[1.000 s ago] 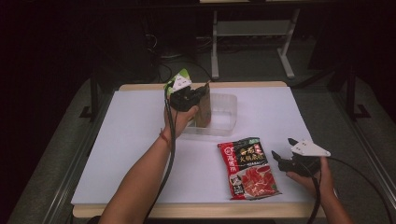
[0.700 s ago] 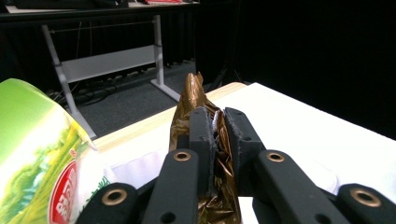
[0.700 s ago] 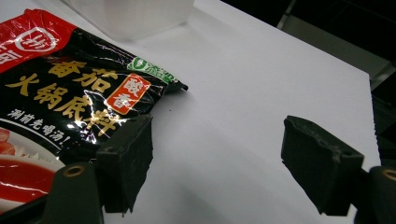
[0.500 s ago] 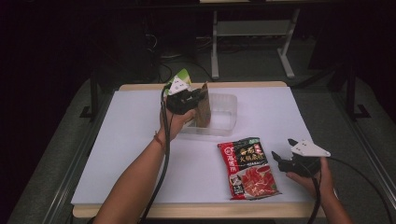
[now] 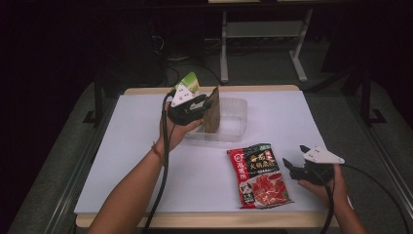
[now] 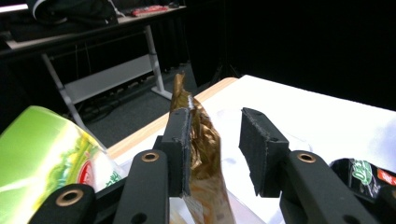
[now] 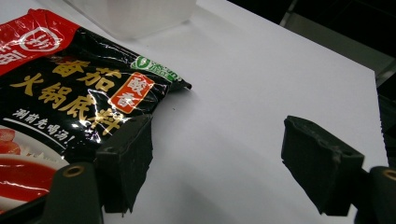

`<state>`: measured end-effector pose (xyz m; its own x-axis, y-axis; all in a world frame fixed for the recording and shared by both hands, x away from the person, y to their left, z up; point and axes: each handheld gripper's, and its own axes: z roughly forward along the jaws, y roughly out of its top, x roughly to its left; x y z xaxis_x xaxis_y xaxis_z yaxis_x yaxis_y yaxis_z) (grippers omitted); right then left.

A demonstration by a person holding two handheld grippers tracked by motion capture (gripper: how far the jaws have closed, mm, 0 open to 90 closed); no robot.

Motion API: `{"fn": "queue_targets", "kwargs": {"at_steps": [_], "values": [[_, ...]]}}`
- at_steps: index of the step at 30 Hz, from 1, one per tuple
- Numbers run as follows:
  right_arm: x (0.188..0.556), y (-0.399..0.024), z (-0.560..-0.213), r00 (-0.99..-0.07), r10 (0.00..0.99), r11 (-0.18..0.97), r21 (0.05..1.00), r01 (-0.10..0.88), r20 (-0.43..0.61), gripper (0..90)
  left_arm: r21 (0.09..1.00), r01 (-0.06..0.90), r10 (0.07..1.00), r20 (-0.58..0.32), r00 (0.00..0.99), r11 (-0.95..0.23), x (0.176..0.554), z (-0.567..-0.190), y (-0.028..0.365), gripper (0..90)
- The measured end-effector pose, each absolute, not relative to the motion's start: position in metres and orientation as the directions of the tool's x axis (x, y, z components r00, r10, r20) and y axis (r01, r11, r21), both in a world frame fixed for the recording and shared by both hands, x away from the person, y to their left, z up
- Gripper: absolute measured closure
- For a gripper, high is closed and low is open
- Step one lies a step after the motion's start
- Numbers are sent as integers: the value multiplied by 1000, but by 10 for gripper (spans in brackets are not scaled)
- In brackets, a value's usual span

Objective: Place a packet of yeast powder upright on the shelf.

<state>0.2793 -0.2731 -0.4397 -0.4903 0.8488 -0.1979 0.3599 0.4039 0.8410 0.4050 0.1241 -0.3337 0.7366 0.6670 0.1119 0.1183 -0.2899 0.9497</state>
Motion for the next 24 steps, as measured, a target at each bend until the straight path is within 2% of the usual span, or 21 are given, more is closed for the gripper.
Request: {"fn": "queue_targets", "kwargs": {"at_steps": [15,24], "values": [[279,-271,-439,-500,844,407,840,359,-195,252,928,54,633,208,745,-368,368,-339,151,539],[278,-270,-439,-500,844,405,841,359,-193,257,917,81,627,200,753,-391,355,-362,170,498]]}}
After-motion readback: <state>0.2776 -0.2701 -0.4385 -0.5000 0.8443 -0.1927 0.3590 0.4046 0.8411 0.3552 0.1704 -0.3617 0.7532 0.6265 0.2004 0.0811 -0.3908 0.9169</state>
